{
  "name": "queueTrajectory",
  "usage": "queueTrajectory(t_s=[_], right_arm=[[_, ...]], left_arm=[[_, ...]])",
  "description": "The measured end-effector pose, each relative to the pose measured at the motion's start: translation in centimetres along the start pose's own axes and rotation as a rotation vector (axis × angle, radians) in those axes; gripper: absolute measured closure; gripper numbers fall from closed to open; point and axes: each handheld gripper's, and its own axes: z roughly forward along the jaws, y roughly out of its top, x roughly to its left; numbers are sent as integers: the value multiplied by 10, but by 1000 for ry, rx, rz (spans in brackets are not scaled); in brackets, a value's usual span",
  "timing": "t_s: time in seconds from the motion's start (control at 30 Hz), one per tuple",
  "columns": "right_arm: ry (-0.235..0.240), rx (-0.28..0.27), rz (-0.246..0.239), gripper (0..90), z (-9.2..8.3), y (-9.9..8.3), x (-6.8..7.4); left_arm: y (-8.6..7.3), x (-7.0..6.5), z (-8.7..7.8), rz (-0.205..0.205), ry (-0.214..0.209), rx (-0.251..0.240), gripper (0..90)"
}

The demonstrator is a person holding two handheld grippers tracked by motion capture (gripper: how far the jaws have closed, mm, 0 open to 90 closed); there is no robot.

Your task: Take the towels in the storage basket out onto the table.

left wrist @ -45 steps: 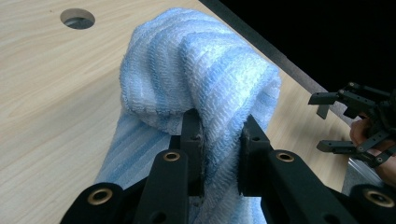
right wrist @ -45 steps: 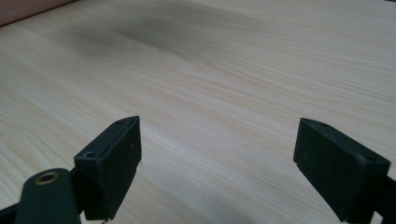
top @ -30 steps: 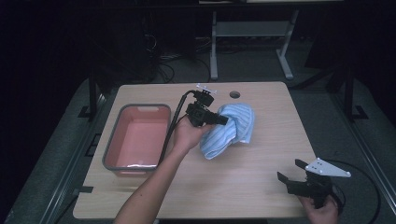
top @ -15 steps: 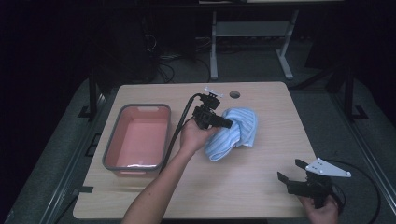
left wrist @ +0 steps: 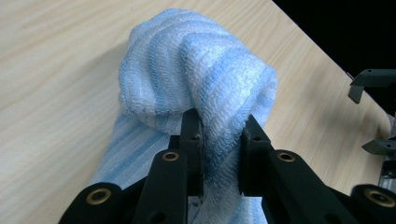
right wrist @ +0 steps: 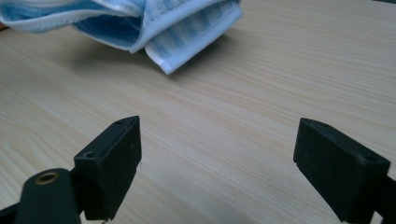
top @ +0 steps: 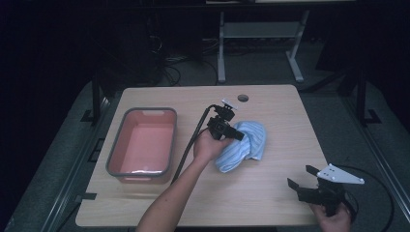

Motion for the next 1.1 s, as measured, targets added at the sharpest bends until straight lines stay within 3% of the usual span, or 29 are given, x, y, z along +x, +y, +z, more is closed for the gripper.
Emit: queueTrajectory(t_s=[0.23, 0.43, 1.1], right_arm=[[3, 4, -3, 147, 1, 0, 1], [2, 0, -1, 147, 1, 0, 0], [-1, 0, -4, 147, 1, 0, 0]], left_arm=[[-6, 1, 13, -29, -15, 7, 750], [-6, 0, 18, -26, -23, 16, 748], [-15, 3, 20, -66, -42, -3, 673]])
